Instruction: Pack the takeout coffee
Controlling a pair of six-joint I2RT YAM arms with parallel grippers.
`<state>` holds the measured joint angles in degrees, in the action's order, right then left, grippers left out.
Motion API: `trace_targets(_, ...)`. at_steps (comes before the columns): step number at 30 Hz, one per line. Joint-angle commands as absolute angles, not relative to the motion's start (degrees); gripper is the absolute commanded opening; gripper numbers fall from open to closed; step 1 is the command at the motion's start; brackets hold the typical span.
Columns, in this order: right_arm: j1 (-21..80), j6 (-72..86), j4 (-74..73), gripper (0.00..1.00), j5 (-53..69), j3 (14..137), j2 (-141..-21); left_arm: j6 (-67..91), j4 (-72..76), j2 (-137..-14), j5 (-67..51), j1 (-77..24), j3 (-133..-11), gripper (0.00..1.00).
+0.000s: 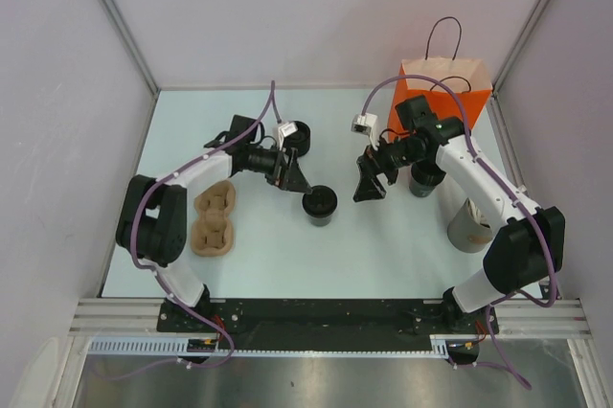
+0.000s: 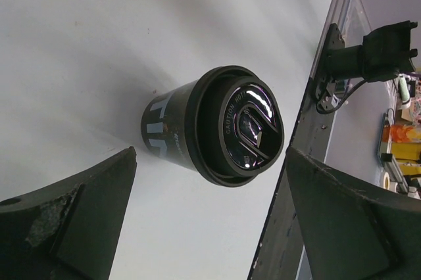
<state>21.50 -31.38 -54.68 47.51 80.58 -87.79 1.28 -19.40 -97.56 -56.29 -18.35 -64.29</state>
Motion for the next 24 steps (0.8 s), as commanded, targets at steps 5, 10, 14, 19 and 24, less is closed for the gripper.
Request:
trace_targets(5, 21.0, -32.9, -53.6, 0.95, 50.0, 79.2, -85.6, 1.8, -17.2, -100.8, -59.1, -20.3, -67.1, 1.00)
trace_targets(10, 20.7, -33.3, -53.7, 0.95, 50.1, 78.8, -85.1, 1.8, -16.9, -102.5, -59.7, -20.7, -67.1, 1.00)
trace_targets(14, 20.7, -33.6, -53.8, 0.94, 50.3, 78.7, -85.3, 1.8, -17.0, -103.2, -59.9, -20.8, -66.9, 0.99)
trace_targets(19, 20.6, -33.7, -54.1, 0.93, 50.8, 78.7, -85.2, 1.5, -16.7, -104.0, -60.5, -20.8, -66.0, 0.93)
trace_targets(24, 20.5, -33.8, -54.1, 0.92, 51.5, 78.7, -85.4, 1.6, -16.3, -104.9, -60.6, -20.8, -65.7, 0.84)
